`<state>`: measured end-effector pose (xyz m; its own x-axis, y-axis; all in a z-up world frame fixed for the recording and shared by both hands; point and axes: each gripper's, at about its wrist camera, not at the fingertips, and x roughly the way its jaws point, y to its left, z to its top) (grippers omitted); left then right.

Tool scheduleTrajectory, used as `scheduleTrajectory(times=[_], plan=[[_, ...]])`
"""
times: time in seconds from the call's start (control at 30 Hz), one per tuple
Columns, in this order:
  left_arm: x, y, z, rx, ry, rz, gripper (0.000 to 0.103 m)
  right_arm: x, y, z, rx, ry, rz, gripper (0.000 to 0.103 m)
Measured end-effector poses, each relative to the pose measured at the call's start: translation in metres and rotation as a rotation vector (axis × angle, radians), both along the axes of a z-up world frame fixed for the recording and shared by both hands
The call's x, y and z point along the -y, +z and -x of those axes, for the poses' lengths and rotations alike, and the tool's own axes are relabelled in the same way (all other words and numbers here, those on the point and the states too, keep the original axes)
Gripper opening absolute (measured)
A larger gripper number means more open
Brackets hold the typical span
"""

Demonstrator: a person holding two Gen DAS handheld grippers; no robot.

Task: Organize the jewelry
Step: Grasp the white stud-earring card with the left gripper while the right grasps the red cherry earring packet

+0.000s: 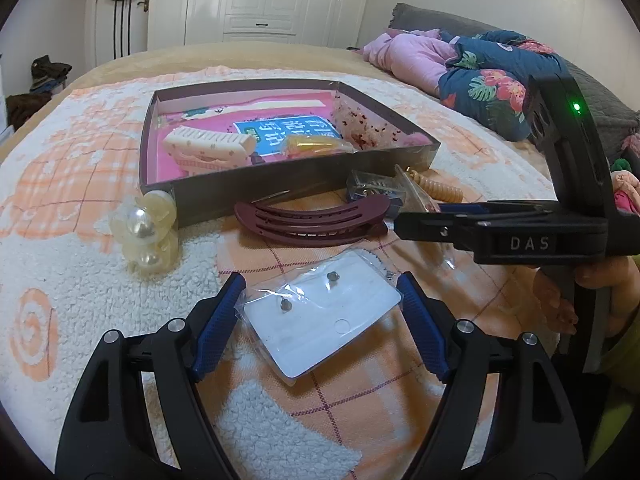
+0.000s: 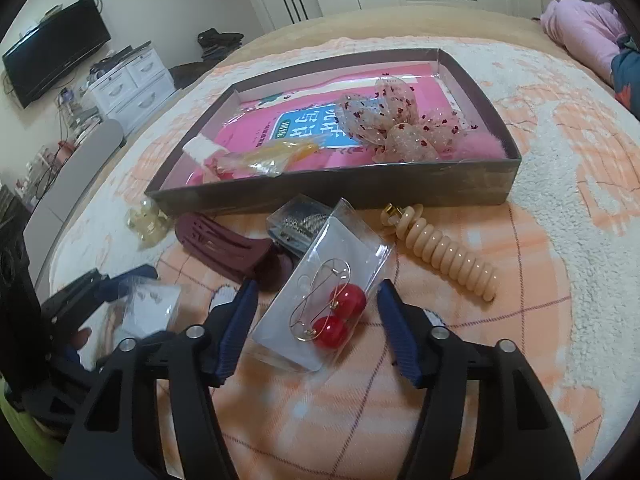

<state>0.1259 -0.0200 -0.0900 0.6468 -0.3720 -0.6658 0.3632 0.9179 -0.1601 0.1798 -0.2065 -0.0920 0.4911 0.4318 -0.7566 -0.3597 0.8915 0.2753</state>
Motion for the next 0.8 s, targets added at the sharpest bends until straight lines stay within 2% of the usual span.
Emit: scheduleTrajectory(times=[0.17,0.43,0.8], plan=[[0.001,0.003,0.002,0.02,-0.005,0.004,0.068,0.015,0.0,0.008,0.017,-0.012,0.001,0.047],[0.002,0.009,0.004,0.048,-0.003,0.009,0.068,0.027,0.015,0.027,0.096,-0.026,0.017,0.042],[0.002,0.021,0.009,0.094,-0.009,0.027,0.068,0.041,0.034,0.037,0.167,-0.054,0.025,0.041]])
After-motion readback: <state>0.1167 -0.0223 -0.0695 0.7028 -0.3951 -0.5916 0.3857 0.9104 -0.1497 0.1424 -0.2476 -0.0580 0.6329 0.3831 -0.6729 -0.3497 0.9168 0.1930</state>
